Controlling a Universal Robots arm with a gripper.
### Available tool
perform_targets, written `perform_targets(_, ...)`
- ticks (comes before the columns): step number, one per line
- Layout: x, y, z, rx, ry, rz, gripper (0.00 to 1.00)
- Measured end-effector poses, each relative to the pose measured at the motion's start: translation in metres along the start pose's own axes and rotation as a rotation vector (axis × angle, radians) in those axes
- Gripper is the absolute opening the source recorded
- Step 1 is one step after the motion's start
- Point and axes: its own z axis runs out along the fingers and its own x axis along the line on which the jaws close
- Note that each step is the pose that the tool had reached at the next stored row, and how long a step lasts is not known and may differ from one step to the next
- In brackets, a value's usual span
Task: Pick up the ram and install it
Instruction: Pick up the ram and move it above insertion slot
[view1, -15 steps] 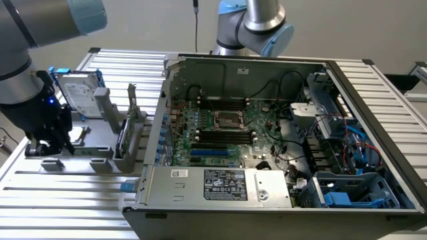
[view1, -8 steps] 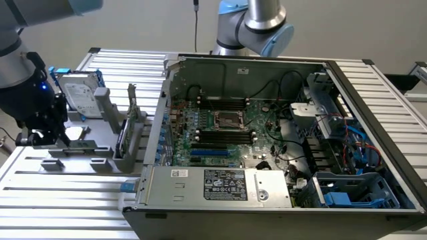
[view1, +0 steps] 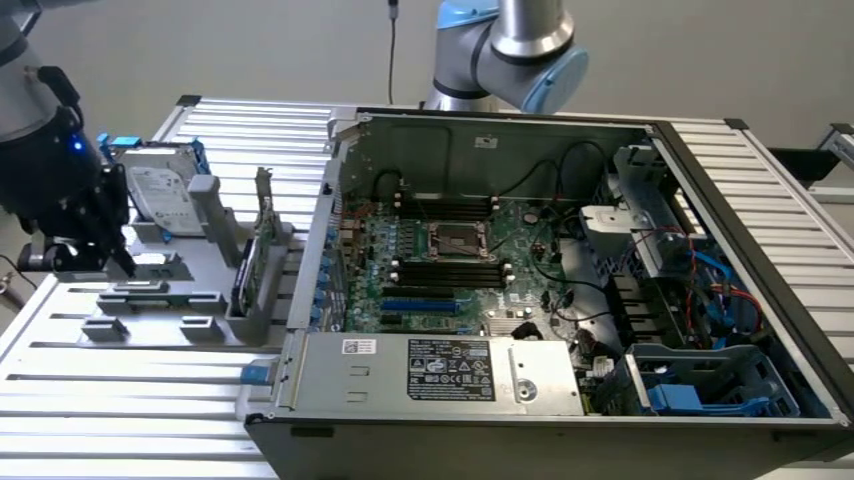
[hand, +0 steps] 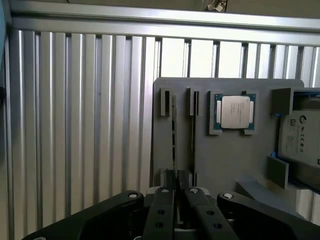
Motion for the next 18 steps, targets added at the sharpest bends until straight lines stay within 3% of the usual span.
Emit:
perform_targets(3,0.000,-0.0101,-0.0117,-0.0034,-0.0020,0.000,0.14)
perform_targets(12,0.000,-0.0506,-0.0487,-0.0218,-0.0060,0.001,0.14)
perform_targets(18,0.000,-0.0780,-0.0746,-0.0283,-0.0096,0.001,0.14)
